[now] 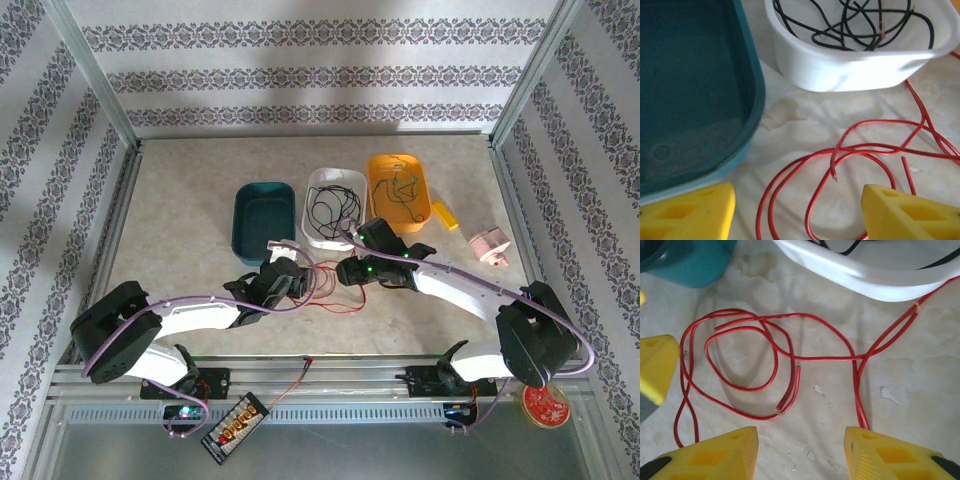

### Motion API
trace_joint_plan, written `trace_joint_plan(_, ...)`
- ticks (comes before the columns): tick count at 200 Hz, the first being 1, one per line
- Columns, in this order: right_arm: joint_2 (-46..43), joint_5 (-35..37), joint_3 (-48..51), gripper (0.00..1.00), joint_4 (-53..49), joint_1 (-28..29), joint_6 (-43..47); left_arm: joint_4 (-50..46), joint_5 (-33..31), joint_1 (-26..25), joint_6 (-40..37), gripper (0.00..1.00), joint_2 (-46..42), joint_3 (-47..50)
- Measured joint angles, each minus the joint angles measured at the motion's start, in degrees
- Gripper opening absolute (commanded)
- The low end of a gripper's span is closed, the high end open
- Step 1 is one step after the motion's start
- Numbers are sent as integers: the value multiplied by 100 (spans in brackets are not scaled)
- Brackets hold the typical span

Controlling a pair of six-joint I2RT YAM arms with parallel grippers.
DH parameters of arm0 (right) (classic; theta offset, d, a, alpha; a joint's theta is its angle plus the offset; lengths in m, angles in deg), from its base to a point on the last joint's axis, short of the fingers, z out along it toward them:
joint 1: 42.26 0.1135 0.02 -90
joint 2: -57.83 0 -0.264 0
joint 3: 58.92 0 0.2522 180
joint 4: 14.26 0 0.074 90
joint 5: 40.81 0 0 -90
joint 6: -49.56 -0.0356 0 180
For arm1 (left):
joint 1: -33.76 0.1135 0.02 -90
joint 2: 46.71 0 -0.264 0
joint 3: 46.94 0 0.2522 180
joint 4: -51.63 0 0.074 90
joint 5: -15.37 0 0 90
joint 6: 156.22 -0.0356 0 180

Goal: Untangle the cables

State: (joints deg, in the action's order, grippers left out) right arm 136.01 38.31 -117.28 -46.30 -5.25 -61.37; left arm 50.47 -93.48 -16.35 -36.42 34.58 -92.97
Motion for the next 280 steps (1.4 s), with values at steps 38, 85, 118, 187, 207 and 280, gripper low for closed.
trace_joint_plan(38, 0, -581, 26, 48, -87, 164, 170, 4, 313, 0, -105, 70, -2, 22)
trace_joint_plan(85, 221, -815, 87, 50, -378, 608, 293, 4, 538, 0, -245, 70, 105, 28)
trace_joint_plan(118, 466, -610, 87, 50, -566, 693, 313, 7, 555, 0, -258, 70, 313, 28)
trace_joint_plan(187, 859, -455, 87, 48, -588, 693, 315, 76, 555, 0, -256, 70, 671, -2)
trace_joint_plan(207, 857, -452, 87, 49, -597, 702, 315, 90, 555, 0, -256, 70, 776, -26)
trace_joint_plan(280, 841, -452, 85, 49, -737, 704, 315, 170, 553, 0, -254, 70, 876, -63)
